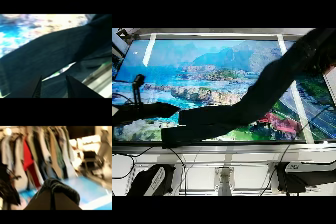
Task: Fold the clothes and pants, and hang the long-sleeved shirts on hangers.
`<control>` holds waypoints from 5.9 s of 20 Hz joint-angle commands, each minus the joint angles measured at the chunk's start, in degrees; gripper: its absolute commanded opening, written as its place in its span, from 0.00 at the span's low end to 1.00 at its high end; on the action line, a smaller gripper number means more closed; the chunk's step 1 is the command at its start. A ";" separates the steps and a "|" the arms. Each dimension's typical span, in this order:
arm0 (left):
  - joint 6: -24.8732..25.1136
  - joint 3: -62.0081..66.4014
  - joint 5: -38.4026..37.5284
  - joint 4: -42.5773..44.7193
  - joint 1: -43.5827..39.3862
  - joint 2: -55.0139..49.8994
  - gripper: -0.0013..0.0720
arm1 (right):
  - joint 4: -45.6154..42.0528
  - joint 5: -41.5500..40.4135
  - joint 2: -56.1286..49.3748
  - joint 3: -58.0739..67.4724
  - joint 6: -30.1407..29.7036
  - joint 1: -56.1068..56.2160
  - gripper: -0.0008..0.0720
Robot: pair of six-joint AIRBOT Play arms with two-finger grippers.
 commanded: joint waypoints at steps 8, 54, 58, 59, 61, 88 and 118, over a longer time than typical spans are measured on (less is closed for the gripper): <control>-3.37 11.43 10.19 6.80 -34.62 -29.66 0.50 | -71.97 -10.21 -1.03 -0.42 27.65 1.62 0.04; -12.37 42.97 -2.75 40.61 -42.10 -45.38 0.05 | -71.65 -14.45 -7.15 -0.90 32.48 17.27 0.04; -15.56 43.25 -3.19 50.88 -34.34 -27.56 0.05 | -71.36 -17.92 -4.72 -0.31 36.89 17.29 0.04; -15.54 43.25 -3.15 51.41 -32.52 -23.06 0.05 | -70.82 -19.45 -3.48 -0.31 37.92 17.31 0.04; -15.56 43.25 -2.80 54.95 -30.29 -15.58 0.05 | -67.14 -21.55 -0.98 -0.31 38.03 17.29 0.04; -19.52 43.25 -14.14 72.30 -43.65 -4.94 0.05 | -79.23 -15.56 6.95 -22.69 12.31 42.47 0.66; -25.49 43.25 -9.73 49.09 -8.20 -20.50 0.05 | -98.97 -53.00 3.13 -47.10 21.64 84.08 0.81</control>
